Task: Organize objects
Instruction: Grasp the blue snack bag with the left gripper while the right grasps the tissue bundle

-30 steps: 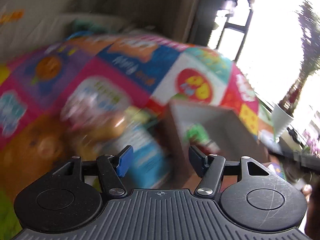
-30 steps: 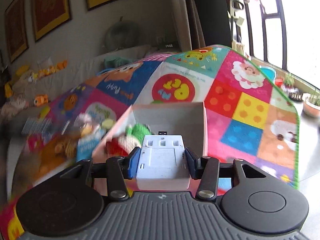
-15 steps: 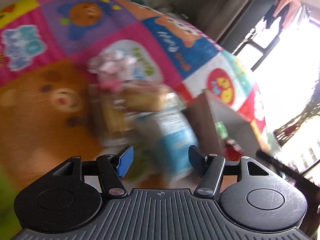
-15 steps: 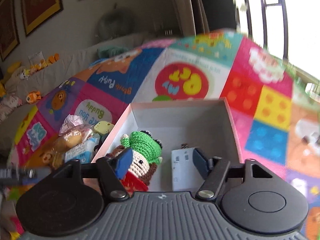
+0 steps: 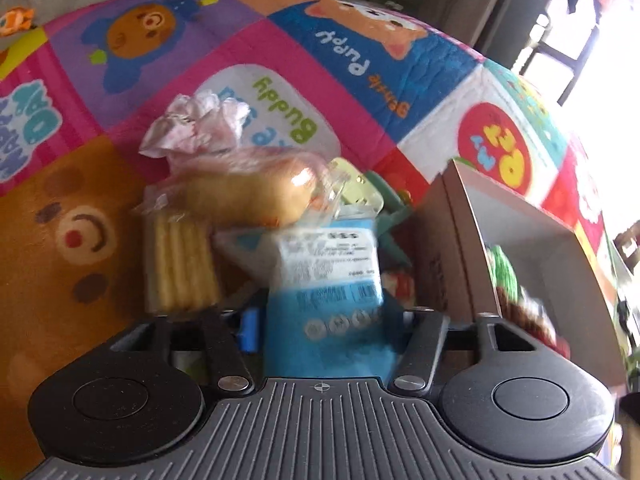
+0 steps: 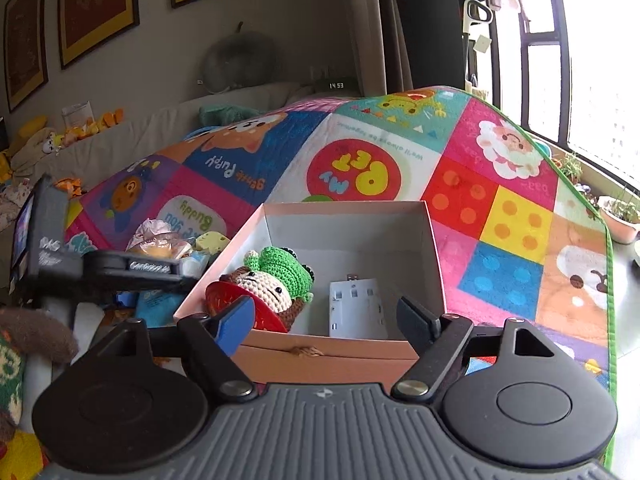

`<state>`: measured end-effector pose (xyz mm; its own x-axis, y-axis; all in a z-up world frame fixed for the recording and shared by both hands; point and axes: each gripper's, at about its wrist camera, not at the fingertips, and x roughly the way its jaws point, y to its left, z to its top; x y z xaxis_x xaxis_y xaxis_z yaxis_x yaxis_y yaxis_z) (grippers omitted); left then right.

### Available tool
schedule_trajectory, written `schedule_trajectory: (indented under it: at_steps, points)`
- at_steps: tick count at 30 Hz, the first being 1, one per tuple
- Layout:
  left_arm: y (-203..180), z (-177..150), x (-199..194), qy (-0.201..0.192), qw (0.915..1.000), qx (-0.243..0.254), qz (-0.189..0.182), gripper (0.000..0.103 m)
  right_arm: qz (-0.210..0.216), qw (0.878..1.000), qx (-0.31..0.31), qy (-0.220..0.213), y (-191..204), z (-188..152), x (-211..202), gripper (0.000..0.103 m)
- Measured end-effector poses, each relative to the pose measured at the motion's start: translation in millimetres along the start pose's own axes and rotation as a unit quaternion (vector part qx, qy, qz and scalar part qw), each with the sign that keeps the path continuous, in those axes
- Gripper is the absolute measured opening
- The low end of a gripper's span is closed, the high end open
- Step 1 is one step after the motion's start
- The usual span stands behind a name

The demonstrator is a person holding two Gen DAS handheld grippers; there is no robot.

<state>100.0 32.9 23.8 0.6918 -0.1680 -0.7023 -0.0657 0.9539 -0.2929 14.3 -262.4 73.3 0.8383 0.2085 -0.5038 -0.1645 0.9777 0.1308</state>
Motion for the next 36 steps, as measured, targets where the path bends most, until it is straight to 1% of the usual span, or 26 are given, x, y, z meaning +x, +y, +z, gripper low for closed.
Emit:
schedule_trajectory:
  at_steps: [4,6,8,10,12,13,15,18,20,22,26,27,28,29,30,31,32,33,34,36]
  points:
    - [23.8,-36.0,-44.7,0.003,0.9987,0.042,-0.027,0.056,0.017,1.000,-0.011,-0.001,14.6,6.7,0.6,0.079]
    - [41.1,-52.3,-69.8,0.007,0.9980,0.045,-0.043,0.056,0.030,0.999,-0.019,0.003,27.2,15.0,4.4,0.079]
    - [62.0,-62.8,-88.5,0.004,0.9979,0.042,-0.050,0.056,0.047,0.999,-0.026,0.011,41.6,24.8,11.7,0.079]
    - [84.0,-67.0,-99.1,-0.017,0.9987,0.035,-0.033,0.056,0.067,0.997,-0.030,0.023,60.6,38.6,25.0,0.079]
    - [101.4,-64.4,-101.5,-0.040,0.9989,0.021,-0.014,0.056,0.085,0.995,-0.035,0.039,83.2,53.7,43.7,0.079]
    - [110.0,-61.8,-100.8,-0.049,0.9987,0.008,-0.010,0.056,0.093,0.994,-0.038,0.050,98.1,62.4,56.6,0.079]
    - [123.1,-57.8,-100.7,-0.061,0.9980,-0.010,-0.014,0.056,0.108,0.990,-0.043,0.075,125.8,77.0,83.8,0.080]
    - [137.4,-58.5,-103.3,-0.083,0.9964,-0.012,-0.007,0.056,0.123,0.985,-0.049,0.115,167.8,92.4,131.6,0.081]
    - [145.1,-60.1,-104.4,-0.089,0.9959,-0.010,-0.012,0.056,0.115,0.983,-0.066,0.128,195.6,97.2,165.2,0.081]
    - [153.8,-61.1,-106.2,-0.088,0.9956,-0.017,-0.028,0.056,0.102,0.982,-0.077,0.142,219.9,97.7,199.8,0.081]
    - [161.6,-61.5,-107.3,-0.090,0.9945,-0.029,-0.044,0.056,0.083,0.980,-0.057,0.172,250.4,94.0,259.2,0.080]
    - [161.8,-62.7,-106.7,-0.091,0.9944,-0.029,-0.045,0.056,0.078,0.980,-0.060,0.175,256.1,91.3,269.1,0.075]
    - [162.0,-63.3,-106.6,-0.093,0.9942,-0.028,-0.046,0.056,0.068,0.979,-0.070,0.178,262.3,88.3,277.8,0.066]
    - [162.4,-63.1,-106.0,-0.094,0.9941,-0.029,-0.047,0.056,0.059,0.978,-0.079,0.184,266.2,84.9,284.4,0.060]
    - [162.8,-63.2,-105.9,-0.093,0.9940,-0.031,-0.048,0.056,0.054,0.976,-0.086,0.194,268.2,81.3,288.7,0.048]
    - [163.4,-62.7,-105.7,-0.093,0.9939,-0.033,-0.049,0.056,0.056,0.973,-0.095,0.205,268.6,77.3,289.5,0.041]
    - [163.4,-62.9,-105.4,-0.092,0.9939,-0.035,-0.049,0.056,0.058,0.971,-0.106,0.206,268.0,74.5,286.2,0.038]
    - [163.3,-62.5,-104.9,-0.092,0.9939,-0.035,-0.049,0.056,0.057,0.971,-0.120,0.201,266.3,72.5,279.4,0.033]
    - [162.5,-62.3,-104.2,-0.093,0.9939,-0.034,-0.048,0.056,0.055,0.971,-0.132,0.192,262.9,71.9,268.6,0.032]
    - [158.7,-62.4,-103.1,-0.095,0.9942,-0.029,-0.042,0.056,0.065,0.975,-0.137,0.165,250.9,76.3,240.5,0.031]
